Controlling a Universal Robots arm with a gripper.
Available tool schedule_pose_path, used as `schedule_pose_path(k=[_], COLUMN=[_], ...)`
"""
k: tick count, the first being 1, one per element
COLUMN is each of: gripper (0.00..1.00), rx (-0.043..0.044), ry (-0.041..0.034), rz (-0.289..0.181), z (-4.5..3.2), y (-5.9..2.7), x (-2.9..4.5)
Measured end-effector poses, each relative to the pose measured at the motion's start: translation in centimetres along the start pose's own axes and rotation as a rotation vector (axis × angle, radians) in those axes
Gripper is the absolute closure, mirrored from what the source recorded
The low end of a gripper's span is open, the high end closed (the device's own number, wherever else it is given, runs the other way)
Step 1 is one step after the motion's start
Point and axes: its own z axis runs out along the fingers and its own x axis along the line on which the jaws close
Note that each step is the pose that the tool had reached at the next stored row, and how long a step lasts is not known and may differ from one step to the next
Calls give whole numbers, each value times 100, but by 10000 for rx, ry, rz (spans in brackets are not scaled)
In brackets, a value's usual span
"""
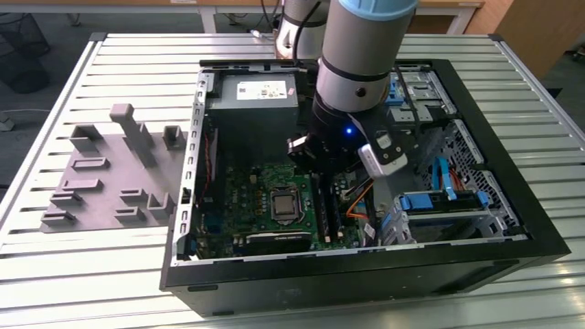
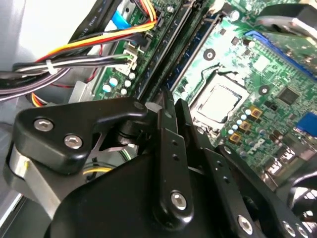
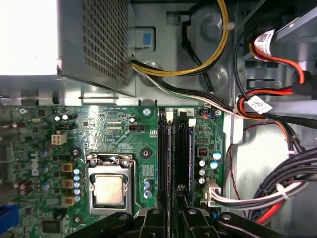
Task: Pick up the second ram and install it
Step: 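Insert the second ram into the second slot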
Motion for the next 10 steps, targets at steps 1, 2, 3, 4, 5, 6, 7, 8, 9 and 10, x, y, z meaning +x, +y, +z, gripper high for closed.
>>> schedule_pose_path(k=[1, 2, 3, 4, 5, 6, 7, 8, 9, 10], gripper=[79, 79, 79, 80, 80, 87, 89, 89, 89, 89], rx=[-1, -3, -2, -2, -3, -2, -2, -2, -2, -1], ry=[1, 1, 1, 1, 1, 2, 2, 2, 2, 2], rz=[0, 0, 0, 0, 0, 0, 0, 0, 0, 0], z=[-9, -9, -9, -9, -9, -9, -10, -10, -10, -10], y=[0, 0, 0, 0, 0, 0, 0, 0, 0, 0], x=[0, 0, 0, 0, 0, 0, 0, 0, 0, 0])
